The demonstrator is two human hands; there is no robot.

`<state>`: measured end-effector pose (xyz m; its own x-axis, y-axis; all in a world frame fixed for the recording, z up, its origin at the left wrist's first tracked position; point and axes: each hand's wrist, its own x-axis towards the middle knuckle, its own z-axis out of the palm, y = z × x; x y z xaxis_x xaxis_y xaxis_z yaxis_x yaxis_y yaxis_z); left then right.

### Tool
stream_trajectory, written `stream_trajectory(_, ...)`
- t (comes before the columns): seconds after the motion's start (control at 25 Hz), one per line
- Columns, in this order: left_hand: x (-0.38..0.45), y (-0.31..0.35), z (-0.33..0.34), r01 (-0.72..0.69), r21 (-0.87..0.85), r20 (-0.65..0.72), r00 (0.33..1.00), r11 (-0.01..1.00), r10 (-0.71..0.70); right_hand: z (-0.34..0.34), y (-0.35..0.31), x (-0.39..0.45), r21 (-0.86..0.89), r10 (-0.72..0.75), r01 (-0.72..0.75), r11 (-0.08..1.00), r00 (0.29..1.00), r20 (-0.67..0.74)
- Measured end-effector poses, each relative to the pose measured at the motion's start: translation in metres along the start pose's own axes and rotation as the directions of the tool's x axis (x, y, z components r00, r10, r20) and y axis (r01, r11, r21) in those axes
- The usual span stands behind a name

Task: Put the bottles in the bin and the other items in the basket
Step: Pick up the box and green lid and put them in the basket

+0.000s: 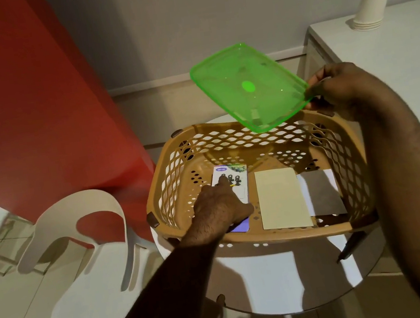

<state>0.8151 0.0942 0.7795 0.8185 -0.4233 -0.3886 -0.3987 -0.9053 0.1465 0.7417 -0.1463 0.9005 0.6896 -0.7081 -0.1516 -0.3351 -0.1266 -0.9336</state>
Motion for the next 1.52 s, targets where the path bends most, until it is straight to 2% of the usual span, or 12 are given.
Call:
stream_trajectory(0.24,-0.014,0.003,-0.006,-0.076,-0.123,0.022,0.997,0.989,0.08,0.069,0.019,-0.012,0.223,0.117,-0.161,0.961,0.973,0.198)
stream_trajectory(0.4,-0.013,-0.058,-0.04,0.053,-0.263,-0.22,0.969,0.963,-0.113,0.116,0.041,-0.032,0.283,0.204,-0.343,0.896,0.882,0.424)
stream_trajectory(0.44,-0.012,-0.074,-0.047,0.058,-0.458,-0.244,0.951,0.887,-0.188,0.125,0.045,-0.039,0.307,0.22,-0.392,0.867,0.855,0.469)
stream_trajectory(0.52,-0.01,-0.093,-0.056,-0.002,-0.884,-0.153,0.947,0.468,-0.284,0.141,0.053,-0.05,0.306,0.25,-0.454,0.837,0.814,0.524)
stream_trajectory(0.6,-0.004,-0.099,-0.059,-0.03,-0.987,-0.08,0.943,0.157,-0.324,0.149,0.057,-0.056,0.234,0.279,-0.472,0.85,0.781,0.559)
stream_trajectory(0.64,-0.001,-0.099,-0.06,-0.049,-0.981,-0.11,0.935,0.185,-0.337,0.149,0.059,-0.057,0.142,0.285,-0.435,0.889,0.77,0.571)
stream_trajectory(0.72,0.002,-0.097,-0.057,-0.12,-0.882,-0.28,0.912,0.456,-0.301,0.144,0.065,-0.053,-0.209,0.235,-0.139,0.968,0.794,0.56)
stream_trajectory(0.8,0.003,-0.097,-0.055,-0.16,-0.742,-0.413,0.874,0.651,-0.255,0.138,0.068,-0.045,-0.476,0.132,0.156,0.865,0.846,0.517)
stream_trajectory(0.96,0.001,-0.099,-0.061,-0.176,-0.572,-0.575,0.782,0.801,-0.239,0.136,0.073,-0.033,-0.758,0.085,0.456,0.466,0.83,0.552)
stream_trajectory(1.16,-0.007,-0.092,-0.064,-0.143,-0.501,-0.605,0.763,0.854,-0.228,0.142,0.074,-0.024,-0.745,0.143,0.574,0.34,0.752,0.644)
stream_trajectory(1.36,-0.004,-0.085,-0.056,-0.057,-0.56,-0.483,0.833,0.827,-0.27,0.092,0.036,-0.004,-0.602,0.041,0.266,0.752,0.894,0.447)
stream_trajectory(1.52,0.009,-0.076,-0.048,0.062,-0.502,-0.3,0.923,0.863,-0.241,0.062,0.057,0.005,-0.409,0.275,-0.193,0.892,0.949,0.154)
